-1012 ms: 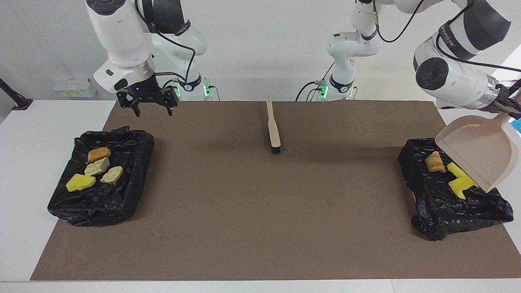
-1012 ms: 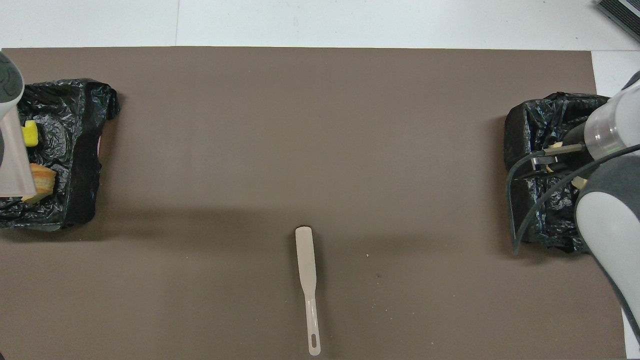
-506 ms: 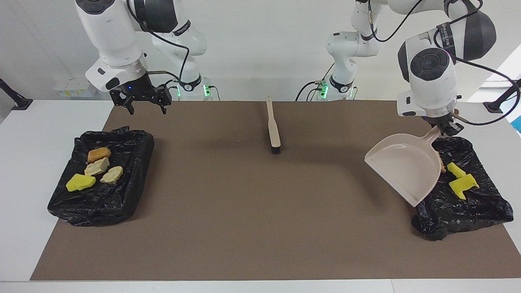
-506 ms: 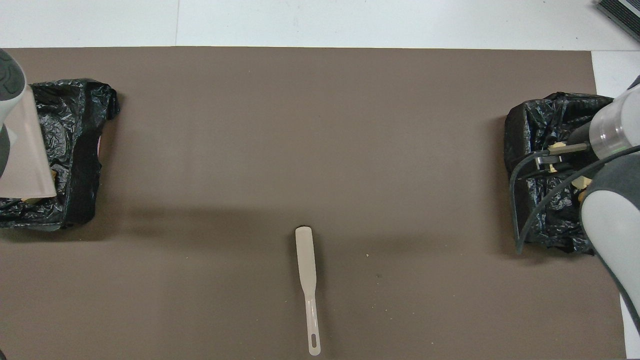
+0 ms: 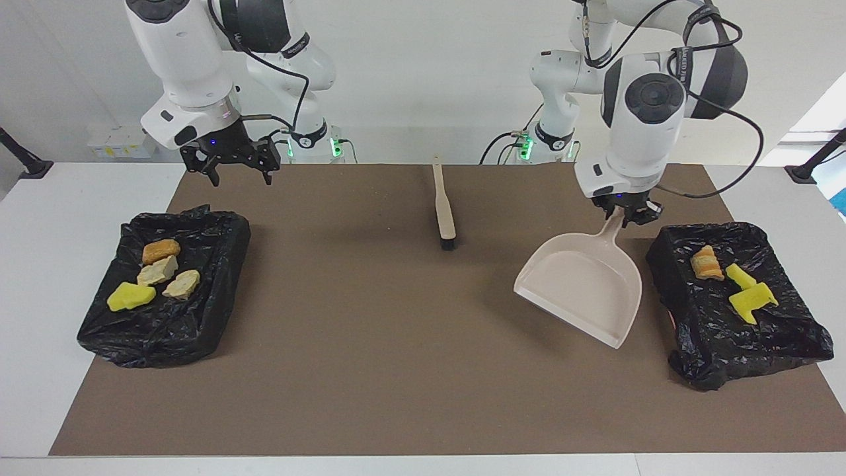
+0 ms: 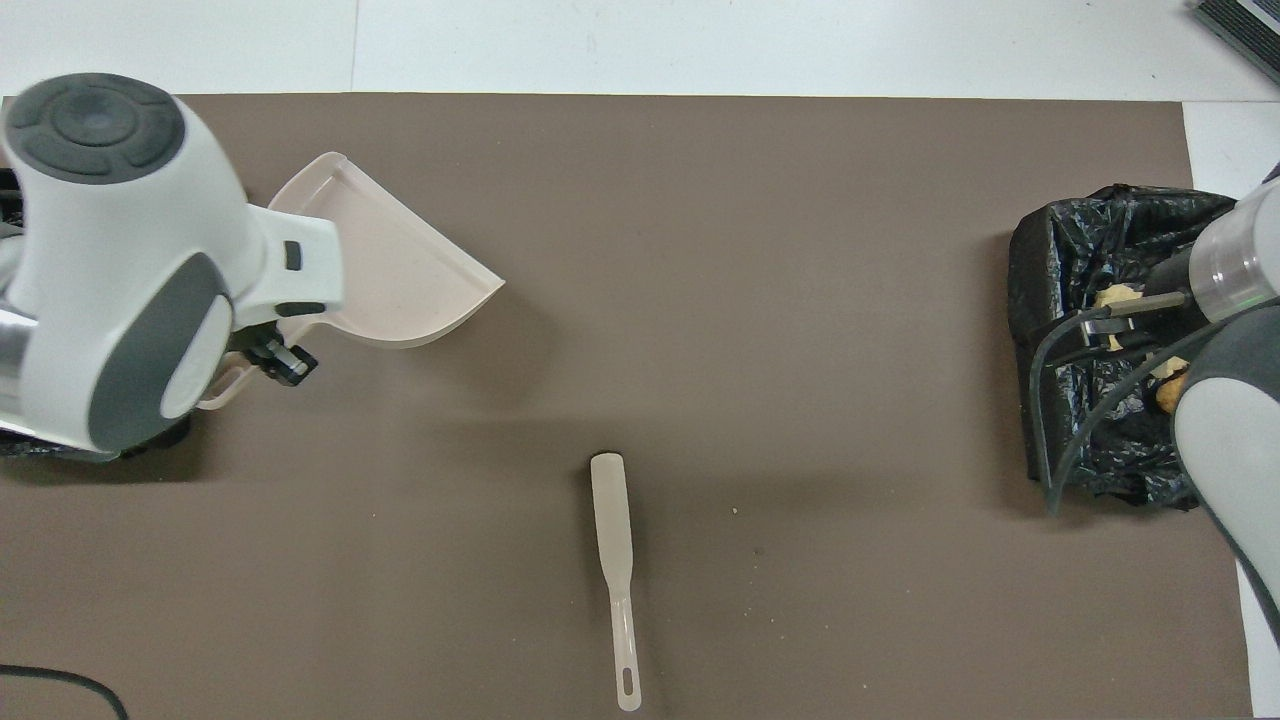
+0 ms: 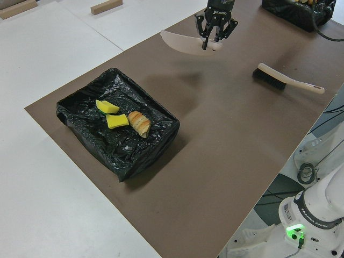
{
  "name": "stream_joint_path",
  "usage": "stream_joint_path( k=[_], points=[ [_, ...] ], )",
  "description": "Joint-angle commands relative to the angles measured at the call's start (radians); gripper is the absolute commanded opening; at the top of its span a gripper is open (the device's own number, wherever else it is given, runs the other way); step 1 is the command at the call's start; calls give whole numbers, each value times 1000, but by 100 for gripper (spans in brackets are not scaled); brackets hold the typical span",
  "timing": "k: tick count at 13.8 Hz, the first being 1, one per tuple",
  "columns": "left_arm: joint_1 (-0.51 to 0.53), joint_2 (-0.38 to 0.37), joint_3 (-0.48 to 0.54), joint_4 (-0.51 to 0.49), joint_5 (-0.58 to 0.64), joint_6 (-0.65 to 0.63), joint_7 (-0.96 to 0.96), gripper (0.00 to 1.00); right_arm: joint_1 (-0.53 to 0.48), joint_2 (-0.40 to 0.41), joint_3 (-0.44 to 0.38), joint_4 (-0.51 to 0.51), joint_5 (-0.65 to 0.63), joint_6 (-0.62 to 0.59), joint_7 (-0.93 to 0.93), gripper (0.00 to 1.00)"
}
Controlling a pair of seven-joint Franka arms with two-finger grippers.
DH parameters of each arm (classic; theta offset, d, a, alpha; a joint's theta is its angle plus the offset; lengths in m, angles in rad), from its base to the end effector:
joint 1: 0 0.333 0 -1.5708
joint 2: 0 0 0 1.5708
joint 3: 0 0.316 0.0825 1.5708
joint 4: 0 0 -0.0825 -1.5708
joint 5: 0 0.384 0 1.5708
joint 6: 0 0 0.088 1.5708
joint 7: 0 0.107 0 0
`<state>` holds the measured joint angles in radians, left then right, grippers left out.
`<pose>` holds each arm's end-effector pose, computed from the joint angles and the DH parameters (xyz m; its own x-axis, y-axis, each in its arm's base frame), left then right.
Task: Sweep and dump trash in bin
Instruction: 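Place the empty dustpan on the mat center with the left gripper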
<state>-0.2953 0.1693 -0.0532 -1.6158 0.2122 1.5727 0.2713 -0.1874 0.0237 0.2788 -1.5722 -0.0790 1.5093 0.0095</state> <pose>0.5641 -0.1789 0.5087 0.7840 -0.5657 -0.2557 -0.6081 -0.7825 -0.1334 0.5528 0.0399 0.6064 0.9934 0.0772 -0.0847 0.0834 -0.9938 0.0732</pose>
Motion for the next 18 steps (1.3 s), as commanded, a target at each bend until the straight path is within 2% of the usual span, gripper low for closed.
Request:
stream_joint_path(
  k=[1,3,6,9,11,13,15,17,18],
  points=[
    [-91,132,15,105,-100,56,-281,0,-10,2,-1,12,-10,-11,-29,100],
    [-120,171,15,123,-172,140,-430,0,-27,2,-19,11,-2,-3,-31,100],
    [-197,257,13,177,-188,230,-591,0,-33,7,-21,11,-5,45,-29,100],
    [-258,291,15,194,-228,283,-662,0,-38,12,-23,17,-10,31,-31,100],
    [-263,294,13,189,-229,315,-678,0,-56,31,-23,50,-5,2,-40,100],
    [-300,347,15,189,-220,360,-731,0,-67,45,-23,78,7,-8,-46,100],
    [-300,358,13,183,-226,383,-744,0,-63,45,-26,80,7,-8,-45,100],
    [-300,357,13,180,-228,383,-742,0,11,44,-103,81,7,-8,-45,100],
    [-300,355,13,177,-228,376,-742,0,69,42,-169,81,7,-8,-45,100]
  ],
)
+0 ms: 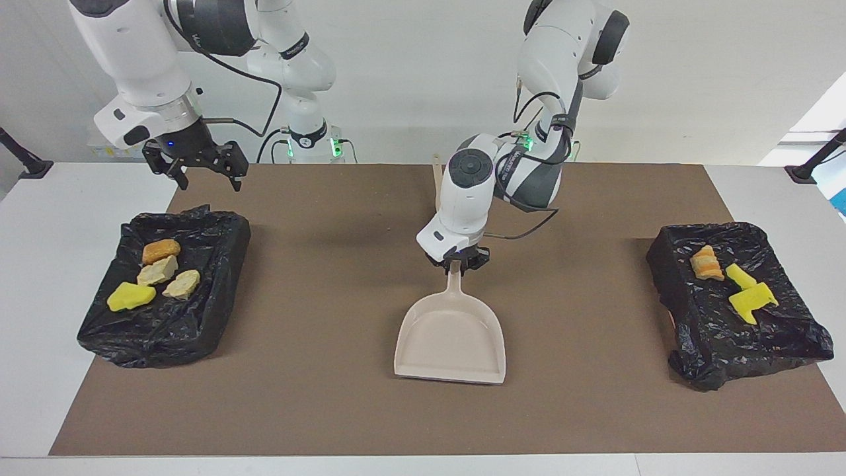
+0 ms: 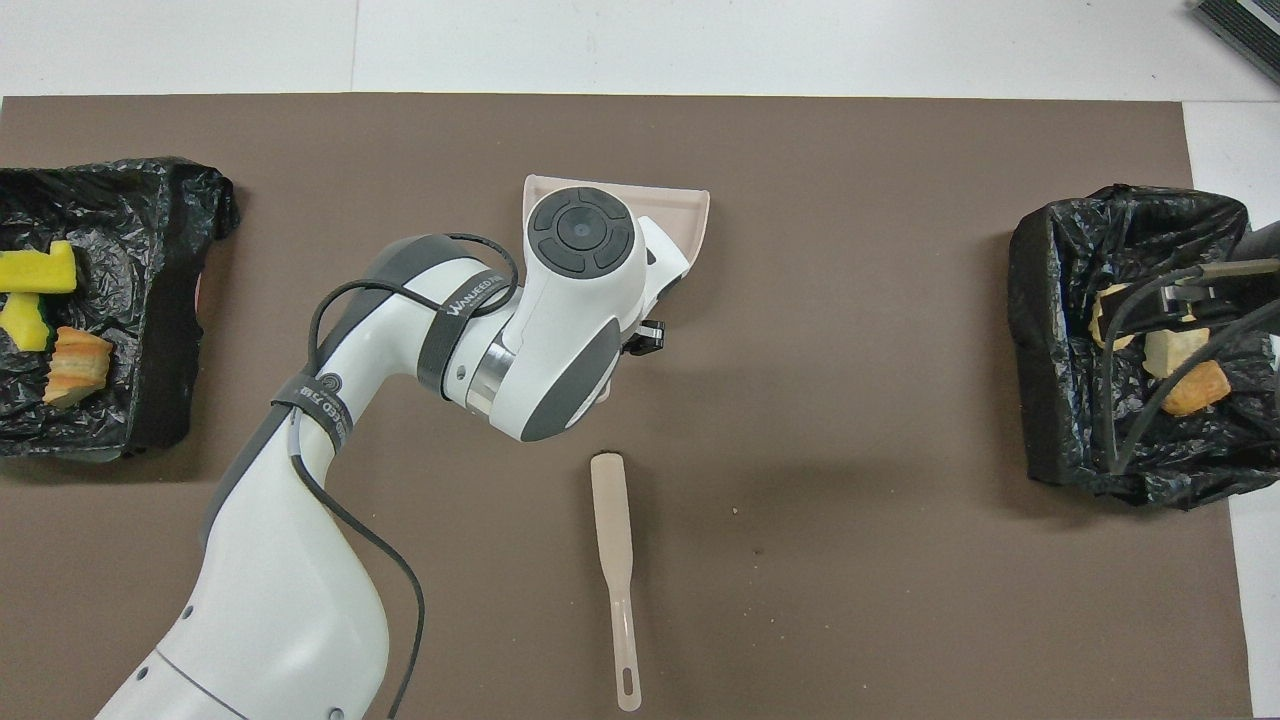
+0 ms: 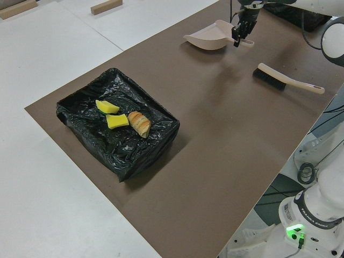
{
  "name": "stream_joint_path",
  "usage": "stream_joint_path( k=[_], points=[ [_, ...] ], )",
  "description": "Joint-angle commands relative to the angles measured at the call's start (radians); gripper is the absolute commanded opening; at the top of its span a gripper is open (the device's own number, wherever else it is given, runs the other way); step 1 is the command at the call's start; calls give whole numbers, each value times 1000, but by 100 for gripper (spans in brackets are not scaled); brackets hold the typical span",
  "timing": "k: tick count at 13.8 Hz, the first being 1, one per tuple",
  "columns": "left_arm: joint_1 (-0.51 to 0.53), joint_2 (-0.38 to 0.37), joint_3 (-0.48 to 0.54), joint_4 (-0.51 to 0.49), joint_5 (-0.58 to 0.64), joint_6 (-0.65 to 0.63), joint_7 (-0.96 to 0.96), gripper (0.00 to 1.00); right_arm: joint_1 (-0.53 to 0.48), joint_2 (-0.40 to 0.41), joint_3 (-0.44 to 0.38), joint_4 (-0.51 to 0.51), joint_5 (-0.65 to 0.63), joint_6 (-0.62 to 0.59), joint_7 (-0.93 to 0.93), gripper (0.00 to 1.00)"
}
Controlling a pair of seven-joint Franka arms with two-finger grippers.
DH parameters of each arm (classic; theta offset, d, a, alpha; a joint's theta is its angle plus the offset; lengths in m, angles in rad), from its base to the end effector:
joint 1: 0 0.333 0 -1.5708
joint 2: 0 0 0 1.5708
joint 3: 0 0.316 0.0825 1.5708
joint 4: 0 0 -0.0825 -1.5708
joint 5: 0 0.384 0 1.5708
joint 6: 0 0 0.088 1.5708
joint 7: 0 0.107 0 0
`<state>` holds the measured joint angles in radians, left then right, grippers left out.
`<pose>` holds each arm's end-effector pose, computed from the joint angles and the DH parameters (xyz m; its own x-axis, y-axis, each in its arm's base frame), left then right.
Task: Sweep and dump trash in bin
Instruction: 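Place the empty dustpan on the mat center with the left gripper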
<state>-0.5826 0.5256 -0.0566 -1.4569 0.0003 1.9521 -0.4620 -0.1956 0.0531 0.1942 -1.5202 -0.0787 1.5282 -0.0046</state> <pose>0.5653 -0.4120 0.3777 0.9848 -0.1694 -0.0391 -0.1691 -0.9855 0.0119 0.5661 -0.0125 0.6157 0.9990 0.0000 -0.0443 0.0031 -0.9977 0.0682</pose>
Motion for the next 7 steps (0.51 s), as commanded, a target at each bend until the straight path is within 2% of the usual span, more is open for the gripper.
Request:
stream_joint_path(
  k=[1,2,3,4,6,7],
  points=[
    [-13,-6,17,3,-16,-12,-10,0,123,11,-135,29,8,-26,-32,100],
    [-13,-9,17,-6,-16,-16,-14,0,145,10,-156,29,8,-26,-32,100],
    [-13,-12,17,-14,-16,-19,-35,5,148,7,-157,28,8,-26,-31,100],
    [-11,-15,17,-23,-16,-18,-65,13,148,7,-157,28,13,-25,-26,100],
    [-14,-21,17,-43,-16,-10,-116,44,148,2,-156,26,20,-16,-20,100],
    [-14,-21,17,-40,-16,-10,-121,51,145,1,-154,26,20,-13,-20,100]
  ],
)
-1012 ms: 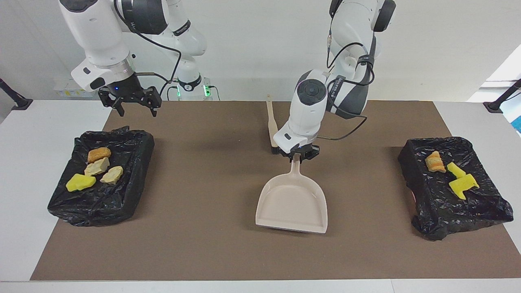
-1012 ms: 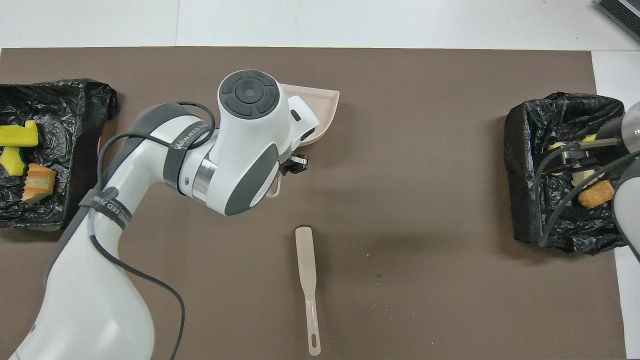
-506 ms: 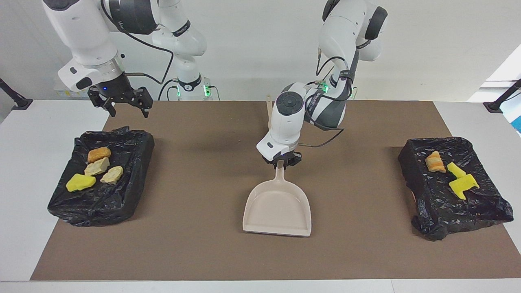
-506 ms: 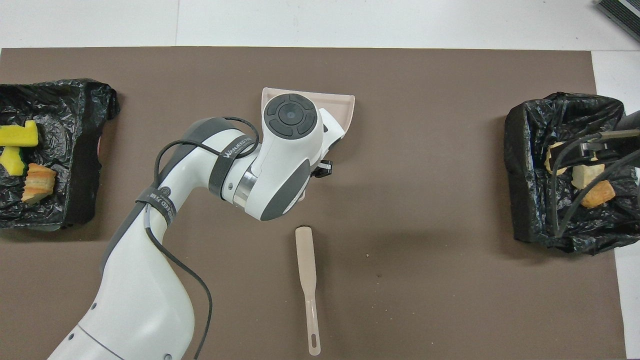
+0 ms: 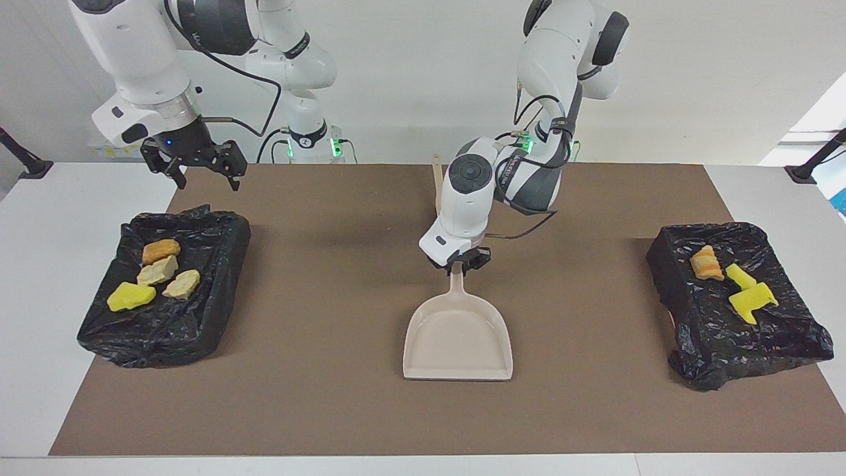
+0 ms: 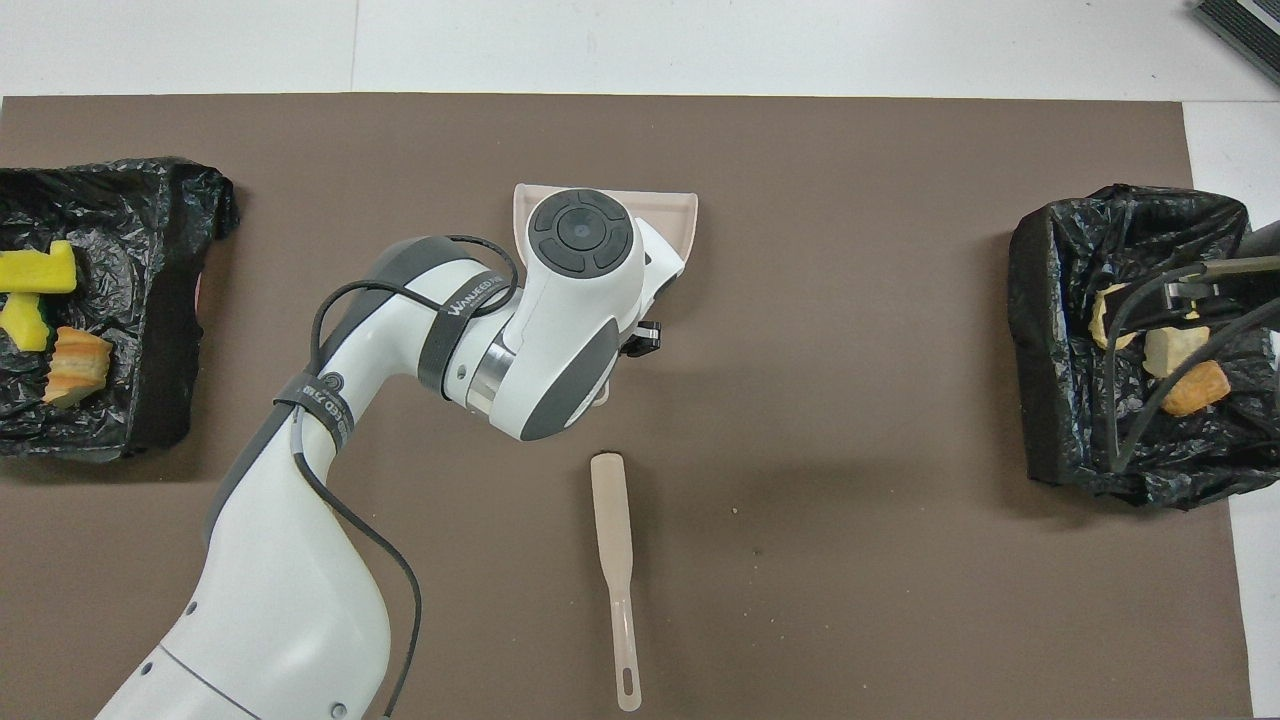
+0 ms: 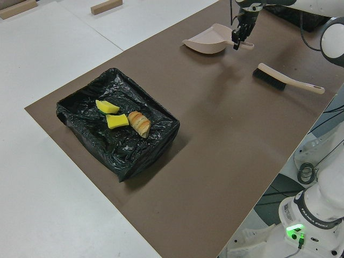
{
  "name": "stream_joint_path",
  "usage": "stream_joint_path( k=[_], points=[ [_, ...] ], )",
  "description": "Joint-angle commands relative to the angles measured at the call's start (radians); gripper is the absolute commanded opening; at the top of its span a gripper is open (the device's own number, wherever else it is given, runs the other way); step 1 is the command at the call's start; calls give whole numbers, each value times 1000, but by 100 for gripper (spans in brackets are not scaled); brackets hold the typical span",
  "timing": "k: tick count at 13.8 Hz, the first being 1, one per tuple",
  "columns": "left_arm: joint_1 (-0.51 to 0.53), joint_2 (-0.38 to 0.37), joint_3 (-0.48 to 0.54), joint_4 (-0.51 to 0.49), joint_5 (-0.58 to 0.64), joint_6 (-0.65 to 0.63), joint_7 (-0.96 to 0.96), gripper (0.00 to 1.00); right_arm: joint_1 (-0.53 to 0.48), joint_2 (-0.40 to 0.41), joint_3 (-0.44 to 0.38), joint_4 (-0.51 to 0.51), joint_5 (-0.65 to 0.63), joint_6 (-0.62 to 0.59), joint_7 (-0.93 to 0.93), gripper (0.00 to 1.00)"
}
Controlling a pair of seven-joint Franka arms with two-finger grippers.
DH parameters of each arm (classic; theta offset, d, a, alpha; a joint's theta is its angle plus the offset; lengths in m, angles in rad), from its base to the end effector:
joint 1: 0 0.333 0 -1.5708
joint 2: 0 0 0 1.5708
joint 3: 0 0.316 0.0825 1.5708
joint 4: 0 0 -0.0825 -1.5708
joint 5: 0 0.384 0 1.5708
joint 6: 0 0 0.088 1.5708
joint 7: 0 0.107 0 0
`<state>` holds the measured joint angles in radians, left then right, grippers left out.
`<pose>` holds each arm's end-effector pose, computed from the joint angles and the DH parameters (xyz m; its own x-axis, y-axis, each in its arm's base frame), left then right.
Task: Sweep and dump trash in bin
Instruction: 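Place the empty dustpan on the mat center with the left gripper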
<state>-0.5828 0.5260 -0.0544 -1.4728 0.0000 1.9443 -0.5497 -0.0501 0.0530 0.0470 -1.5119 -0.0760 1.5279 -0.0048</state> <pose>0.5627 -0.4089 0.3693 0.9949 -0.0805 -0.0601 -0.0810 -0.9967 -0.0048 0.5666 -0.0109 0.6191 0.9993 -0.0015 -0.0372 0.0012 -0.9973 0.0733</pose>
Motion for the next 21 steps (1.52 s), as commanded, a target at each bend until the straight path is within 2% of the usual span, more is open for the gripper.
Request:
stream_joint_path(
  k=[1,3,5,9,12,15,17,21],
  points=[
    [-14,-21,15,-24,-15,-1,-32,62,-2,1,-7,16,25,-12,-20,100],
    [-9,-27,15,-21,-14,-4,-24,89,-2,-1,-9,15,65,-11,-17,100],
    [3,-59,18,-24,-8,-11,-12,100,-1,-13,-3,7,64,-14,-21,100],
    [56,-162,30,-88,-2,-27,48,100,-5,-13,-2,7,64,-12,-20,100],
    [125,-257,30,-165,-2,-34,192,100,-5,-13,-2,7,64,-14,-20,100],
    [202,-392,30,-256,-3,-36,331,100,-5,-13,-1,7,62,-12,-20,100],
    [263,-460,30,-256,-3,-86,423,100,-5,-13,-1,7,64,-12,-20,100],
    [351,-549,33,-224,-5,-177,543,100,-5,-13,-2,7,62,-12,-20,100]
  ],
)
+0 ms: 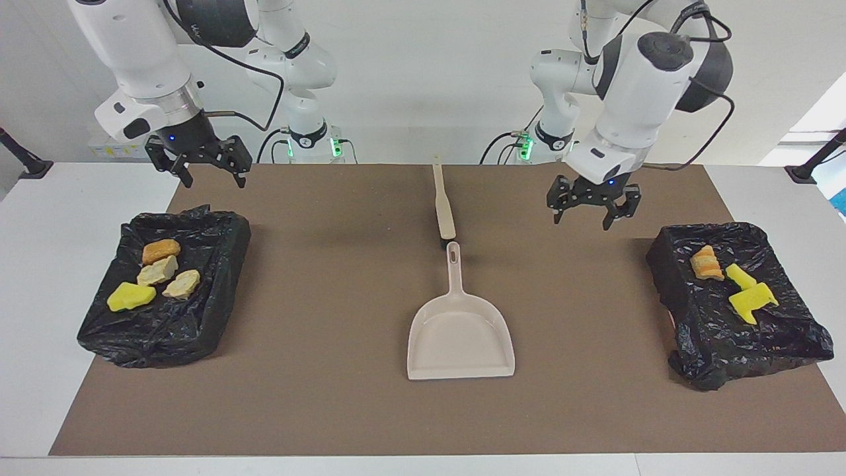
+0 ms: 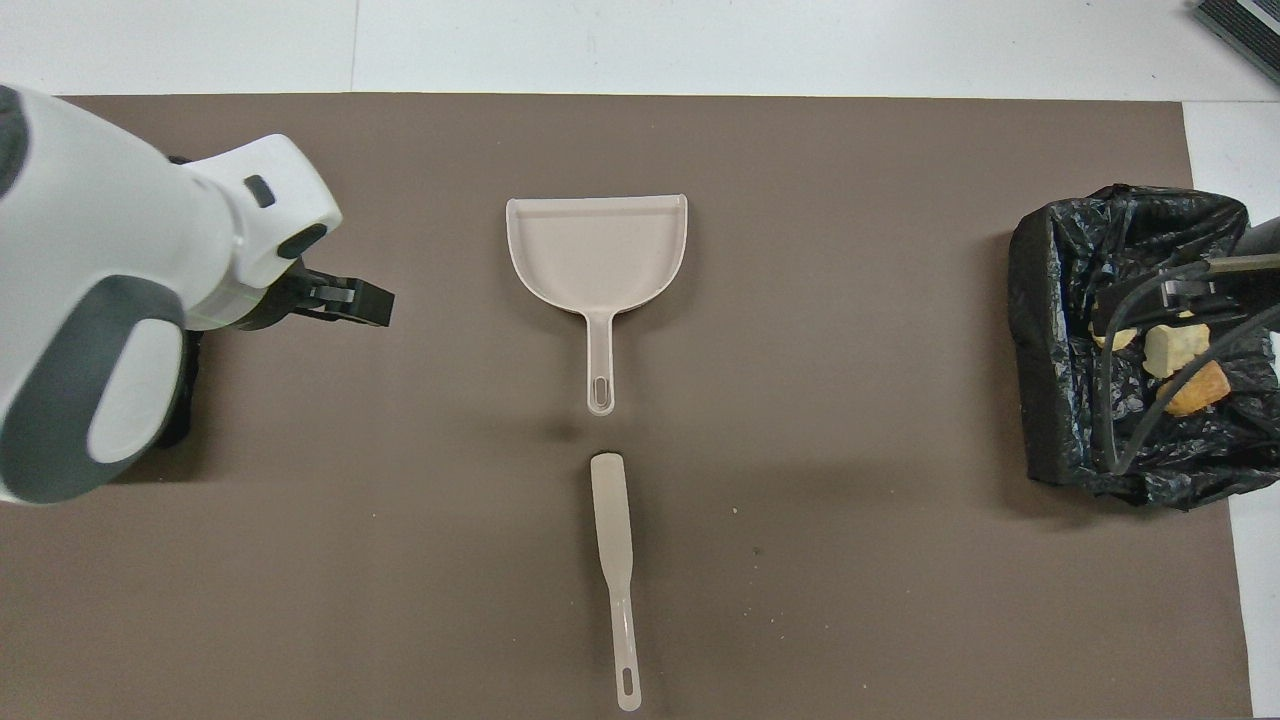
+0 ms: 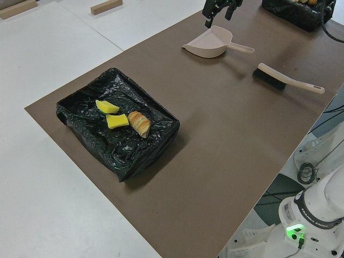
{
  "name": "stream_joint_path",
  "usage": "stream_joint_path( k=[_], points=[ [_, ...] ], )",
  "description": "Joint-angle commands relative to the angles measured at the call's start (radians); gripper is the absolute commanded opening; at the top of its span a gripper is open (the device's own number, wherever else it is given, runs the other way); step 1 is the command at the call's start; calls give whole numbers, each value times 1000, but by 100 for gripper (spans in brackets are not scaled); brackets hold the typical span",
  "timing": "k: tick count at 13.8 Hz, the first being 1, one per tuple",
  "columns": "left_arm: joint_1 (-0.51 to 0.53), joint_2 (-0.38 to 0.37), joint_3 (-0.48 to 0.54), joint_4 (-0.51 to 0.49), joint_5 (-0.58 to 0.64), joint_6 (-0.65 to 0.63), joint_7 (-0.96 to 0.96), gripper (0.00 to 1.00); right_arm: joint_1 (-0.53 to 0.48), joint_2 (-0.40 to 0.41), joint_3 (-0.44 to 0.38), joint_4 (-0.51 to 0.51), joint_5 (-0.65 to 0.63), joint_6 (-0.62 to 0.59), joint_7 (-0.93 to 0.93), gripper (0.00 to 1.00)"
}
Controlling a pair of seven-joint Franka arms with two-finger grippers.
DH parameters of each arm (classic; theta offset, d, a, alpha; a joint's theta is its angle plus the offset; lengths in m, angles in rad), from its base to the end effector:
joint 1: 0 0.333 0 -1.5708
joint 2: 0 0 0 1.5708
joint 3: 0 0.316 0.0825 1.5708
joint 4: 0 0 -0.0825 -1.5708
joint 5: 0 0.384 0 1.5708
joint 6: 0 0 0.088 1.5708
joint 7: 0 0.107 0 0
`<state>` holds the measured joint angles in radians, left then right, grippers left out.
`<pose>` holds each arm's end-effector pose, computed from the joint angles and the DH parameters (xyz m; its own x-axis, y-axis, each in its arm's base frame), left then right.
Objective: Sweep and dump trash in bin
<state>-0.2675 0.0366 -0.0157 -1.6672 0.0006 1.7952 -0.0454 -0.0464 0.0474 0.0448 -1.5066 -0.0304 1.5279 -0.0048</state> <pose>0.5598 -0.1627 0.5781 0.9678 -0.2345 0.0912 -0.2358 -0.9718 0.0041 0.5651 -0.0049 0.6245 0.9997 0.0019 -0.0262 0.0026 -0.9996 0.0281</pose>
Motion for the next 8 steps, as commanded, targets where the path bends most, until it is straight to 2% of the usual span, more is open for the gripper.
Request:
stream_joint_path(
  k=[1,5,8],
  points=[
    [56,-69,-1,-7,-7,-52,47,100,-9,-8,1,2,18,-12,-20,100],
    [152,-57,0,144,-16,-183,186,100,-9,-8,1,2,18,-12,-20,100],
    [165,-20,2,242,-17,-272,196,100,-9,-8,1,2,17,-12,-20,100]
  ],
)
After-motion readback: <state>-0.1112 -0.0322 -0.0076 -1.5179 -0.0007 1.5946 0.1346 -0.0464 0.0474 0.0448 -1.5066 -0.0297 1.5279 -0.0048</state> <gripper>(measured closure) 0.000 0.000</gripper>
